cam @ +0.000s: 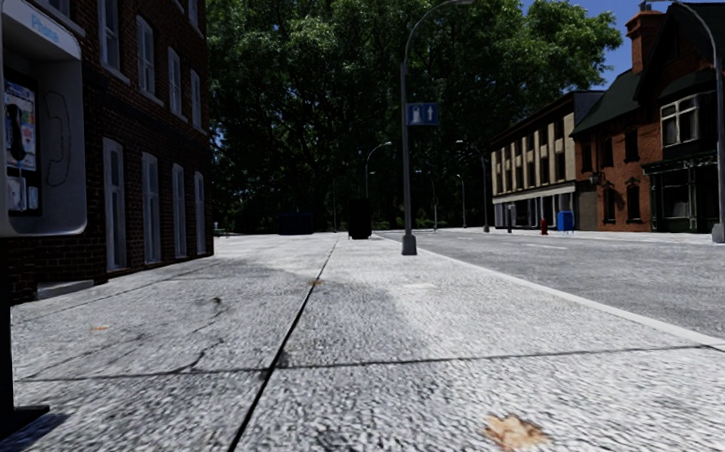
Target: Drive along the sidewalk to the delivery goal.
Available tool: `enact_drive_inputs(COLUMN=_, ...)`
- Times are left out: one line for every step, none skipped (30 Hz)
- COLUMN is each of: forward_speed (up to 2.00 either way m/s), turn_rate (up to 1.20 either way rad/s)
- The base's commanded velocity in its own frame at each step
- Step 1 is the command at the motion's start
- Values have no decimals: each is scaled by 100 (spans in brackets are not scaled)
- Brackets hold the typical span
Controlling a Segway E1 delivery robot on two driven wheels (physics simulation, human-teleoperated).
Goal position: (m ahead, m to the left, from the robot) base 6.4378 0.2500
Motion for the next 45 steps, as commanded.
enact_drive_inputs(forward_speed=200, turn_rate=0)
enact_drive_inputs(forward_speed=200, turn_rate=0)
enact_drive_inputs(forward_speed=200, turn_rate=0)
enact_drive_inputs(forward_speed=200, turn_rate=0)
enact_drive_inputs(forward_speed=200, turn_rate=0)
enact_drive_inputs(forward_speed=200, turn_rate=0)
enact_drive_inputs(forward_speed=200, turn_rate=0)
enact_drive_inputs(forward_speed=200, turn_rate=0)
enact_drive_inputs(forward_speed=200, turn_rate=0)
enact_drive_inputs(forward_speed=200, turn_rate=0)
enact_drive_inputs(forward_speed=200, turn_rate=0)
enact_drive_inputs(forward_speed=200, turn_rate=0)
enact_drive_inputs(forward_speed=200, turn_rate=0)
enact_drive_inputs(forward_speed=200, turn_rate=0)
enact_drive_inputs(forward_speed=200, turn_rate=0)
enact_drive_inputs(forward_speed=200, turn_rate=0)
enact_drive_inputs(forward_speed=200, turn_rate=0)
enact_drive_inputs(forward_speed=200, turn_rate=0)
enact_drive_inputs(forward_speed=200, turn_rate=0)
enact_drive_inputs(forward_speed=200, turn_rate=0)
enact_drive_inputs(forward_speed=200, turn_rate=0)
enact_drive_inputs(forward_speed=200, turn_rate=0)
enact_drive_inputs(forward_speed=200, turn_rate=0)
enact_drive_inputs(forward_speed=200, turn_rate=0)
enact_drive_inputs(forward_speed=200, turn_rate=0)
enact_drive_inputs(forward_speed=200, turn_rate=0)
enact_drive_inputs(forward_speed=200, turn_rate=0)
enact_drive_inputs(forward_speed=200, turn_rate=0)
enact_drive_inputs(forward_speed=200, turn_rate=0)
enact_drive_inputs(forward_speed=200, turn_rate=0)
enact_drive_inputs(forward_speed=200, turn_rate=0)
enact_drive_inputs(forward_speed=200, turn_rate=0)
enact_drive_inputs(forward_speed=200, turn_rate=0)
enact_drive_inputs(forward_speed=200, turn_rate=3)
enact_drive_inputs(forward_speed=200, turn_rate=6)
enact_drive_inputs(forward_speed=200, turn_rate=6)
enact_drive_inputs(forward_speed=200, turn_rate=13)
enact_drive_inputs(forward_speed=200, turn_rate=17)
enact_drive_inputs(forward_speed=200, turn_rate=19)
enact_drive_inputs(forward_speed=200, turn_rate=19)
enact_drive_inputs(forward_speed=200, turn_rate=19)
enact_drive_inputs(forward_speed=200, turn_rate=19)
enact_drive_inputs(forward_speed=200, turn_rate=19)
enact_drive_inputs(forward_speed=200, turn_rate=19)
enact_drive_inputs(forward_speed=200, turn_rate=19)
